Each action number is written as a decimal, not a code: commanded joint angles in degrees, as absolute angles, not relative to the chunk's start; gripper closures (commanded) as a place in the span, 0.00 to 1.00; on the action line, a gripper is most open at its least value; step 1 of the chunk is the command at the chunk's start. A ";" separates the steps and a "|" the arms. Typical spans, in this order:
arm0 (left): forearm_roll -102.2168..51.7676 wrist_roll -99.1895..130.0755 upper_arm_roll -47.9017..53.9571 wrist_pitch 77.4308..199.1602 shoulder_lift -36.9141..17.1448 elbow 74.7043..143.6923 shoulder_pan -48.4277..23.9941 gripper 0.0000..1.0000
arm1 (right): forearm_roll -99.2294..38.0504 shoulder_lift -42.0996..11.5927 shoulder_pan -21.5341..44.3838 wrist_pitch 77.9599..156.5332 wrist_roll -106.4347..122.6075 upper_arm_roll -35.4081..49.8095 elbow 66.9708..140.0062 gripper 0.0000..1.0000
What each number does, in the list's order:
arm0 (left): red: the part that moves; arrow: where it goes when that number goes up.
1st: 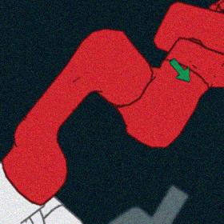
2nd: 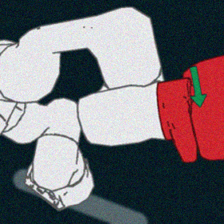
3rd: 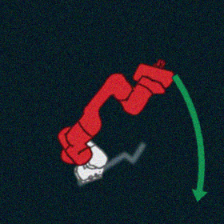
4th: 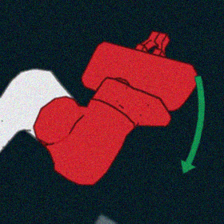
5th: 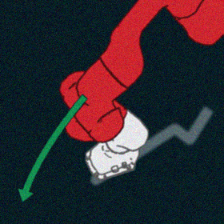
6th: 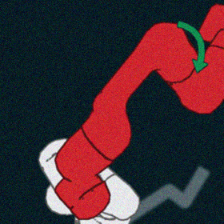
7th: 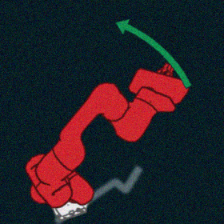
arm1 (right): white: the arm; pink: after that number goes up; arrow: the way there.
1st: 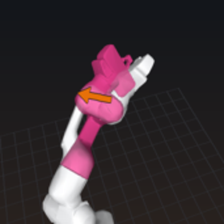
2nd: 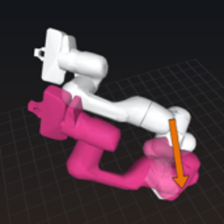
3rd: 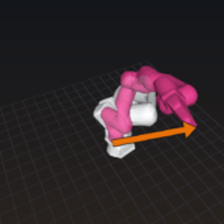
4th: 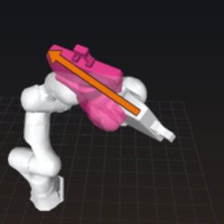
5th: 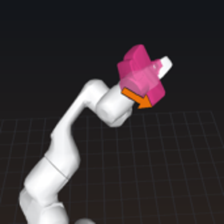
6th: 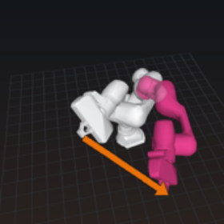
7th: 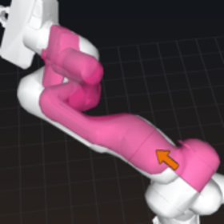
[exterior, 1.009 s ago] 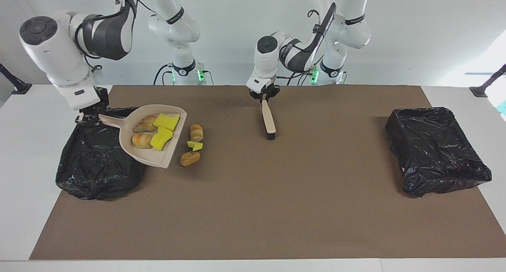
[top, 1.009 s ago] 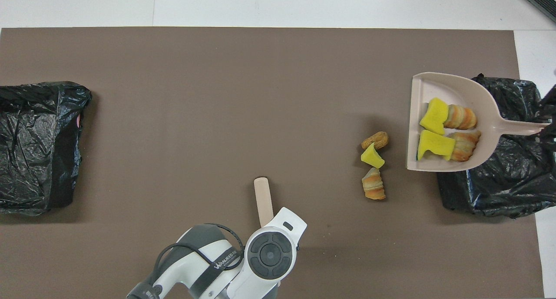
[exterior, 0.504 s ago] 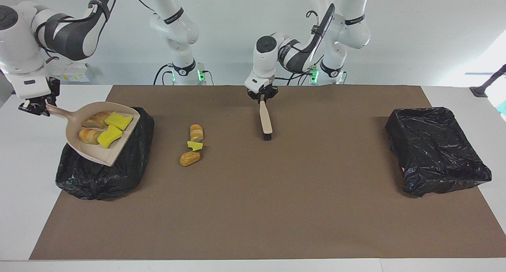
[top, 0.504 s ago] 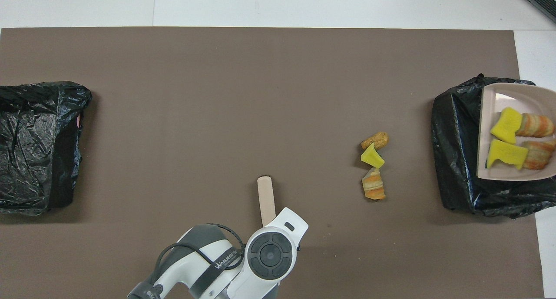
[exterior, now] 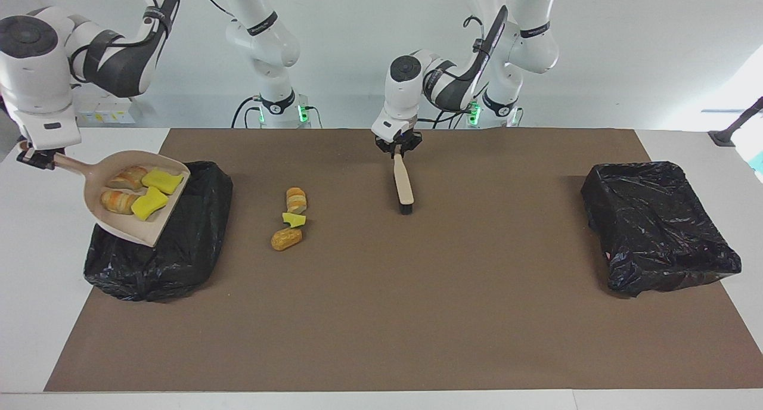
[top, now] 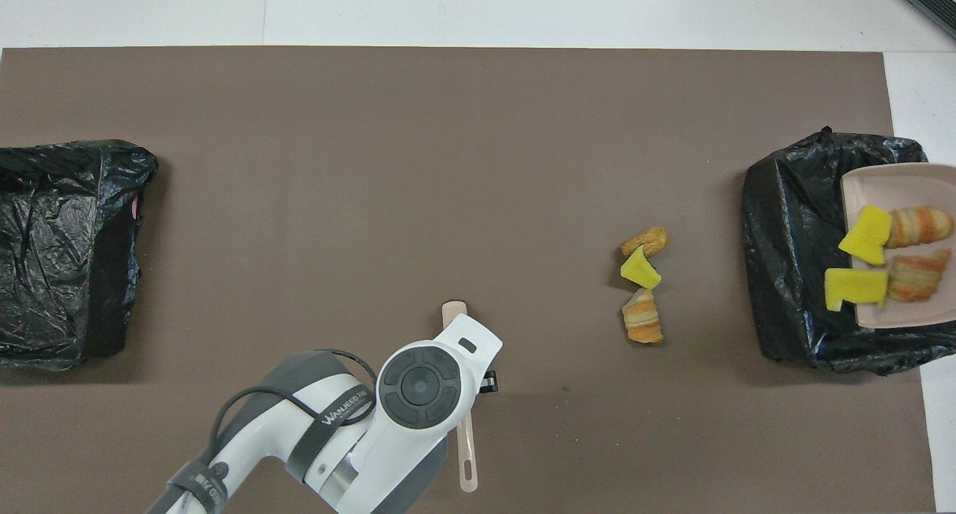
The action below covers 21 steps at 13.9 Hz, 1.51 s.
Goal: Sweep and dump trash in bin
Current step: 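Tip the dustpan over the bag while the left gripper releases the brush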
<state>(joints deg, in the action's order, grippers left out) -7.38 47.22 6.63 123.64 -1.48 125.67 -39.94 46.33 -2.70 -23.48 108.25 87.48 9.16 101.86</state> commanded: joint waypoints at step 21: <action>-4.75 -1.05 6.50 103.10 9.05 116.29 2.98 0.00 | 21.64 5.63 -20.40 106.28 50.88 10.63 107.57 1.00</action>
